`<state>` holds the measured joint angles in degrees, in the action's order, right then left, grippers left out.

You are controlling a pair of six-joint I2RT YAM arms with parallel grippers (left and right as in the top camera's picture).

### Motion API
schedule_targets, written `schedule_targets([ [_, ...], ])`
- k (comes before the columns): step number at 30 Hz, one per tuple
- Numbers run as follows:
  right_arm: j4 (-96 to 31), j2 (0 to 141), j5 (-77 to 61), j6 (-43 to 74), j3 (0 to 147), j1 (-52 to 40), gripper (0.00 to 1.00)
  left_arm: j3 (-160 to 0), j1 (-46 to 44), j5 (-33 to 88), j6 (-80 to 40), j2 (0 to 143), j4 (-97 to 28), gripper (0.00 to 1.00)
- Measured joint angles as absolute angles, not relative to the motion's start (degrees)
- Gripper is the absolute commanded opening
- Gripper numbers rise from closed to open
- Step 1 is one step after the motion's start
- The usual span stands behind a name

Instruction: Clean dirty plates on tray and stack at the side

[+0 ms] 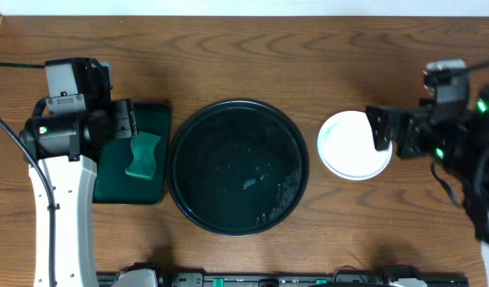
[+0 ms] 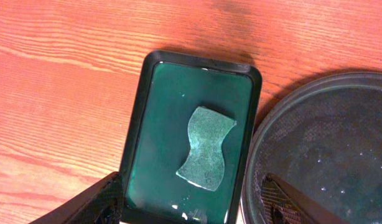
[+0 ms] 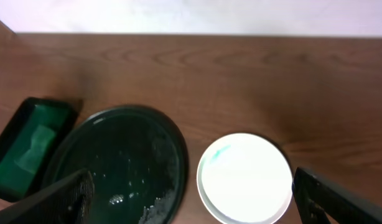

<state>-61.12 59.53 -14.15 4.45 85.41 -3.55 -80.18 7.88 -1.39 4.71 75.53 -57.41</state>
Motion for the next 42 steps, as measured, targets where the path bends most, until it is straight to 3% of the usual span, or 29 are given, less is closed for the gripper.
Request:
schedule_targets([
  [8,-68.4,49.6,-2.2,1.3,85.4,-3.6,0.99,-80.2,7.9,-1.4,4.7,75.5,-57.4,0.72],
  [12,-55.4,48.3,1.0,0.3,75.1,-3.4,0.99,-80.2,7.9,-1.4,4.7,75.5,-57.5,0.71],
  [13,-44.7,46.1,1.0,-0.6,66.2,-3.3,0.99,-80.2,7.9,-1.4,4.7,75.5,-57.4,0.71],
  [15,-37.1,43.4,0.2,-1.2,57.8,-3.1,0.99,-80.2,7.9,-1.2,4.7,75.5,-57.5,0.71],
  [21,-13.0,21.2,-3.7,-2.6,23.7,-2.9,0.99,-80.2,7.9,-1.2,4.7,75.5,-57.5,0.71],
  [25,-8.3,7.6,-5.3,-2.8,9.5,-2.9,0.99,-80.2,7.9,-0.9,4.7,75.5,-57.5,0.72],
  [42,-7.4,0.8,-6.9,-2.8,2.6,-2.9,0.99,-80.2,7.9,-0.8,4.7,75.5,-57.4,0.72],
])
